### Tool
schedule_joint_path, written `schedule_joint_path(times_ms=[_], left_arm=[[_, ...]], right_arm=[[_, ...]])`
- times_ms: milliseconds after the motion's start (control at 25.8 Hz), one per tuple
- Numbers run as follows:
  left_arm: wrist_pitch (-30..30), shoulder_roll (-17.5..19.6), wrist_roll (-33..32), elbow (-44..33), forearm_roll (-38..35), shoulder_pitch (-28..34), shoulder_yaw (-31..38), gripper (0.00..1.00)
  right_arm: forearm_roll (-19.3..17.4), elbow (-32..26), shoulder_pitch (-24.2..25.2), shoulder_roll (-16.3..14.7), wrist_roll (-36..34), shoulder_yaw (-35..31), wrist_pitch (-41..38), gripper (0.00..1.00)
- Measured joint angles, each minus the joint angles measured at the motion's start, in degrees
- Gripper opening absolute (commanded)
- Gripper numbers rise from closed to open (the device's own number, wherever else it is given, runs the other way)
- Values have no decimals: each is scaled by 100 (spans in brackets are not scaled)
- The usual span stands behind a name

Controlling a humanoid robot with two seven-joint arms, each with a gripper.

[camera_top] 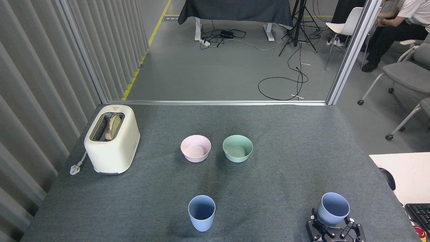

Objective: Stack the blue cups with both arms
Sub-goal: 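Reach the right gripper to the other blue cup and grasp it, then lift the blue cup with the right gripper and carry it over the first cup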

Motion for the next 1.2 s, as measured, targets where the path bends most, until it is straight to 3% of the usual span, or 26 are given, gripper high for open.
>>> schedule_joint_path(times_ms=[464, 658, 851, 1045, 1199], left_arm=[[3, 0, 1, 0, 0, 2, 0, 100], [3, 0, 1, 0, -1, 2, 0, 100], [17, -2, 1, 0, 0, 1, -5, 100], [21, -7, 1, 0, 2, -7, -11, 100], [78, -10, 1, 0, 6, -9, -9, 100]], right_arm=[[21, 130, -27, 26, 17, 10, 20, 74], [35, -1, -22, 29, 20, 25, 24, 71], [79, -662, -27, 97, 287, 186, 34, 71], [411, -1072, -441, 492, 768, 1104, 247, 73], [810, -1203, -712, 1049, 1055, 1994, 409, 74]])
